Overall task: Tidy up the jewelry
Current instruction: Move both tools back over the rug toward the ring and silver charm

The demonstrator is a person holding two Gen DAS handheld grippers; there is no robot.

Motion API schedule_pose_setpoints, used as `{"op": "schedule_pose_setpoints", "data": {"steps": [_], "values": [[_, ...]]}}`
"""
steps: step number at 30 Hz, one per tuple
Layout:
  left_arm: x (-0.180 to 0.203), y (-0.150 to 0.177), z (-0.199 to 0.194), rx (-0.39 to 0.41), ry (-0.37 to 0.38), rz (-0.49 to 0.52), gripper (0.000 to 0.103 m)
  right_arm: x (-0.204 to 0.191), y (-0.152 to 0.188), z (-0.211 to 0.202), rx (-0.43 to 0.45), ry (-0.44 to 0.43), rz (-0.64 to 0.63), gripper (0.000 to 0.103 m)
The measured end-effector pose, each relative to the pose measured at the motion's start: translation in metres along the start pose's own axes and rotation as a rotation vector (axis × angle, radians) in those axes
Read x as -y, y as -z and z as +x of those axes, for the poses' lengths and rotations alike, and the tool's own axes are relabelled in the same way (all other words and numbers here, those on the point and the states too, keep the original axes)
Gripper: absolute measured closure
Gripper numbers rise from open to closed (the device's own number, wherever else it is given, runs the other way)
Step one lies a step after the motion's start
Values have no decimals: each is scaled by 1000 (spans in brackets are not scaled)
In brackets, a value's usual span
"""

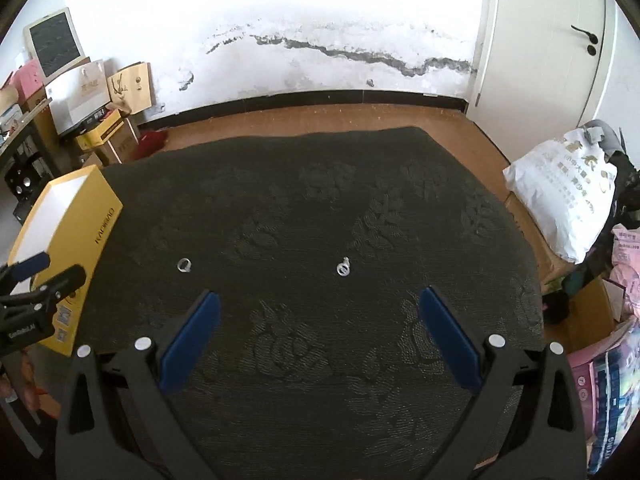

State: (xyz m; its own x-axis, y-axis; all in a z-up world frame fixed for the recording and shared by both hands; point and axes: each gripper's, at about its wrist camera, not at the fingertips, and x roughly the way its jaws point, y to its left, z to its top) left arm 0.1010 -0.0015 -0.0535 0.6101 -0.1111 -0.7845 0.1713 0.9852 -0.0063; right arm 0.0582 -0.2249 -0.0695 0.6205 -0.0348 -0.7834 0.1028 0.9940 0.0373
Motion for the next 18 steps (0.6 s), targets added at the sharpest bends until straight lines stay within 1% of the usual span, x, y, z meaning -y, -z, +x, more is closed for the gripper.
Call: {"op": "schedule_pose_setpoints", "data": {"steps": [4,8,10,13,16,18], "values": [[23,-2,20,-18,23,40,8,12,2,12,-24,15,4,7],[40,-3,45,-35,29,57,8,19,0,21,-36,19,11,7],[45,-3,60,-45,21,61,8,22,-1,24,-34,18,15,7],[50,-2,78,-60,-12,67,8,25,-3,29,-40,15,13,7],[54,-2,87,-84,-7,58,8,24,-4,31,-46,18,-3,7],[58,-4,89,-82,-2,64,8,23,-4,33,-52,12,-15,7]]}}
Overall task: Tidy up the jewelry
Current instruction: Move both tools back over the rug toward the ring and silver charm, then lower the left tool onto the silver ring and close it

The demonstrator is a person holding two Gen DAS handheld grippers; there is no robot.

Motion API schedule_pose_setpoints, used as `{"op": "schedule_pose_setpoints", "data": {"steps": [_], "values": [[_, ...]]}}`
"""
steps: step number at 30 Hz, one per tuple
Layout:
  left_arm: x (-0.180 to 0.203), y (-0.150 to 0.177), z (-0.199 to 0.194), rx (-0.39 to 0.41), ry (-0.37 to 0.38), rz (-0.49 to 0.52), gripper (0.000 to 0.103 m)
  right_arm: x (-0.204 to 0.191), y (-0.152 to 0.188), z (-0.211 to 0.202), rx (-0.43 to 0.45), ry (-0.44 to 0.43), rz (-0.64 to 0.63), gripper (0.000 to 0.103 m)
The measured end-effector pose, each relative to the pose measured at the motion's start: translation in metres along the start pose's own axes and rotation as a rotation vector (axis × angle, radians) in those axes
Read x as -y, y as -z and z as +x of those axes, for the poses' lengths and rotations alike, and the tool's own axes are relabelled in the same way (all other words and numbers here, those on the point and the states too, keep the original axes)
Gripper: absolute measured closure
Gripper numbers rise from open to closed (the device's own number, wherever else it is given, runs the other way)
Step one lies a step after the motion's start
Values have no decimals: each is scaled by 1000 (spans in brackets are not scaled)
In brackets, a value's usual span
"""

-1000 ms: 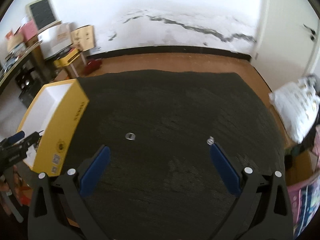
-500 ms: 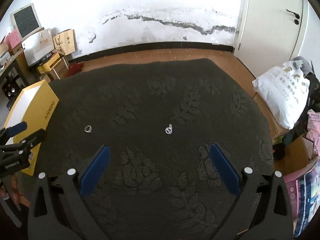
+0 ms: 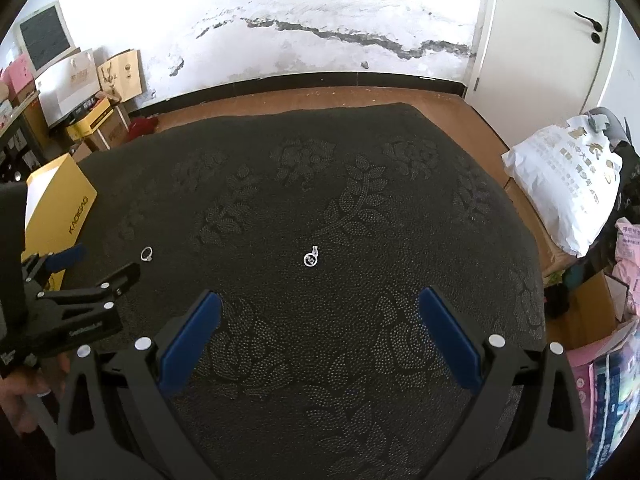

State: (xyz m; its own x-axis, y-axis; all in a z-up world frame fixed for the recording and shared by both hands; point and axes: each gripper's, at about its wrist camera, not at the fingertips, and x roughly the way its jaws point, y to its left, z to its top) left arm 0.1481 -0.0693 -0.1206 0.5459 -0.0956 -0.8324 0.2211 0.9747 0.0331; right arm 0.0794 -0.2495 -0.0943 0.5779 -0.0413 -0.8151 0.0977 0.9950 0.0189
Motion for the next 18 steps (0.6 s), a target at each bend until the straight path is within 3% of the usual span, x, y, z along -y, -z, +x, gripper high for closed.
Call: {"op": "schedule_pose_setpoints", "data": {"steps": [12,18], "values": [[8,0,24,1,-28,20,8,-6,-3,11,-21,-15,-19,7],[-3,9,64,-47,17,-47,8,-5,-7,16,-26,-17,-13,7]]}}
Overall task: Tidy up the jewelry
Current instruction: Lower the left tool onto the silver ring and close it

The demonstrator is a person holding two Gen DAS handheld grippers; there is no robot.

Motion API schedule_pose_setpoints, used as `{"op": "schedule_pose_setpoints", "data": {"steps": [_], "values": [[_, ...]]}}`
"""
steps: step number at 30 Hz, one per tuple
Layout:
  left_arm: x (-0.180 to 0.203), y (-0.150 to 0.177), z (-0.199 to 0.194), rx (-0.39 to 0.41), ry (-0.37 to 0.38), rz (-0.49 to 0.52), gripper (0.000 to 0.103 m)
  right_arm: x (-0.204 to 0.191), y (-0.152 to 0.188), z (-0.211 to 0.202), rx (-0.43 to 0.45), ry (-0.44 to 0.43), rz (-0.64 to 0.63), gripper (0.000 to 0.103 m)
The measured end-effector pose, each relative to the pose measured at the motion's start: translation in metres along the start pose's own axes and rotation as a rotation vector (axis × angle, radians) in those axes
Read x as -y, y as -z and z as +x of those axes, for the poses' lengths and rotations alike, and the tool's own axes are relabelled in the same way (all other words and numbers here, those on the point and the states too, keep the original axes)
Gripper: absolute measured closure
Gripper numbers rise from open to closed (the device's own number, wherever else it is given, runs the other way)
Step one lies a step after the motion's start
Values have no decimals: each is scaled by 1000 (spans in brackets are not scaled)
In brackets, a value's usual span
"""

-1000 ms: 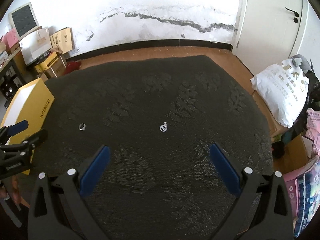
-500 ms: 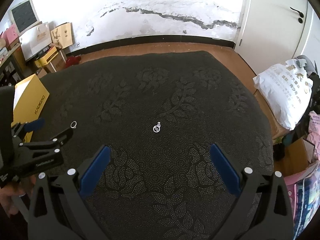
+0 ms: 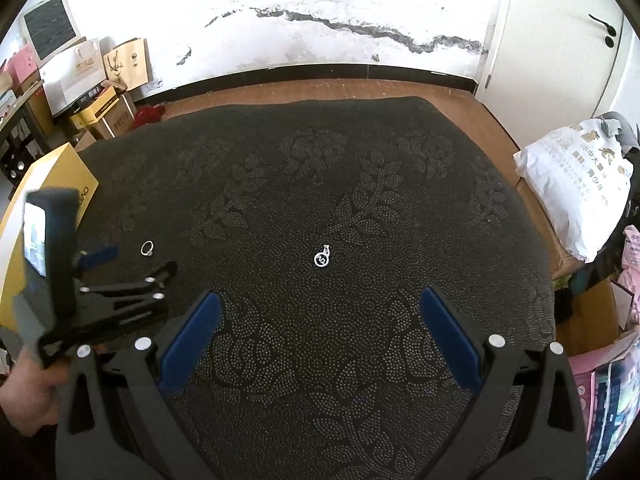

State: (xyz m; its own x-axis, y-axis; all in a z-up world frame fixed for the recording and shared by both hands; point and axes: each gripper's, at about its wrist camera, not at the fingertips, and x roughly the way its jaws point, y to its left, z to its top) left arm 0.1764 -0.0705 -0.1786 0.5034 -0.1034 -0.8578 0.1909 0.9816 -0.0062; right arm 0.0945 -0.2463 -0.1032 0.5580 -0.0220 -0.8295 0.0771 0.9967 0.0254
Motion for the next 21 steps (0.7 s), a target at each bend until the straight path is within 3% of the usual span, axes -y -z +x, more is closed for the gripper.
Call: {"op": "schedule_pose_setpoints", "data": {"steps": [3,6,14,16,21], "values": [[4,5,1,64,-14,28,8,0,-2,2,1,-3,3,7],[2,7,1,64,-4,33,9,0,-4,4,-2,-8,3,7],[-12,13,-9,85,-31,-16,39,8,-9,9,-6,-13,13,7],[-11,11,-9,96,-42,-12,53,8,-10,10,-8,-15,14,7],[-8,8,-7,100,-49,14,65,8,-10,12,-15,-22,23,7]]}}
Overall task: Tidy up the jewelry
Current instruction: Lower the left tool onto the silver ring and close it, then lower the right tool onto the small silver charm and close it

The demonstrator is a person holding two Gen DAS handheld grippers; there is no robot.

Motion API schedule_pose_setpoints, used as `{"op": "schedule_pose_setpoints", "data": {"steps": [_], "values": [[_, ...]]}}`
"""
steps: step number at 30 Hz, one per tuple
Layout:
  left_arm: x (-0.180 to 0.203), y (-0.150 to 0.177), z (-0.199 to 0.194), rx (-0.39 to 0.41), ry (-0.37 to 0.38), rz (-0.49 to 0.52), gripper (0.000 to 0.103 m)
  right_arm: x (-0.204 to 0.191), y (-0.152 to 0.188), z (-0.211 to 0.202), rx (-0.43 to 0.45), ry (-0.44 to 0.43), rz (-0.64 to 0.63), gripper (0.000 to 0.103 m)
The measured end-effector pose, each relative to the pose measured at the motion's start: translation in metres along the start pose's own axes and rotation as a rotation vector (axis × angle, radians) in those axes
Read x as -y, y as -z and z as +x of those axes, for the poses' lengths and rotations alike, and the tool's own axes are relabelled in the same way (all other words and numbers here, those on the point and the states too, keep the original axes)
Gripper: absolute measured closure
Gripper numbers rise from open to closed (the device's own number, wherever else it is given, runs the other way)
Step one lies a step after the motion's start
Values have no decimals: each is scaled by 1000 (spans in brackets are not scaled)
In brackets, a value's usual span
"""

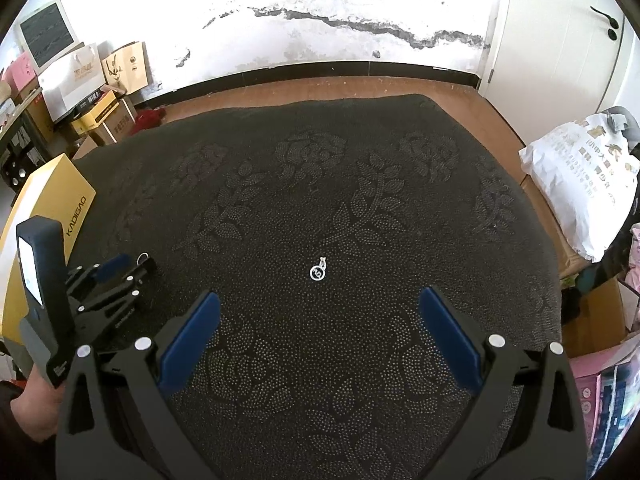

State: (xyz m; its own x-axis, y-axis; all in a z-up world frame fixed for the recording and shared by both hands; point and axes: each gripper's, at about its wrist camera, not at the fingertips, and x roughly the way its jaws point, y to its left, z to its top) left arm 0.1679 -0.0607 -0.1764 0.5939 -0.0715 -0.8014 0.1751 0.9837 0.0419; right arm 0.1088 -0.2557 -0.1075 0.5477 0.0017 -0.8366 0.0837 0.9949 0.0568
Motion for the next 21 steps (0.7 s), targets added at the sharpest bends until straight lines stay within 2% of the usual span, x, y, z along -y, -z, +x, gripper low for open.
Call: {"op": "schedule_pose_setpoints", "data": {"steps": [2,3,13,21], "values": [[0,-3,0,-1,20,-3,74,1,0,0,-1,1,1,7],[0,-4,0,-2,22,7,83,1,0,0,0,2,2,7],[2,-5,-3,-6,41,34,83,4,-1,3,-5,4,9,7],[5,-13,-26,18,58,38,83,6,-1,15,-36,4,22,7]]}}
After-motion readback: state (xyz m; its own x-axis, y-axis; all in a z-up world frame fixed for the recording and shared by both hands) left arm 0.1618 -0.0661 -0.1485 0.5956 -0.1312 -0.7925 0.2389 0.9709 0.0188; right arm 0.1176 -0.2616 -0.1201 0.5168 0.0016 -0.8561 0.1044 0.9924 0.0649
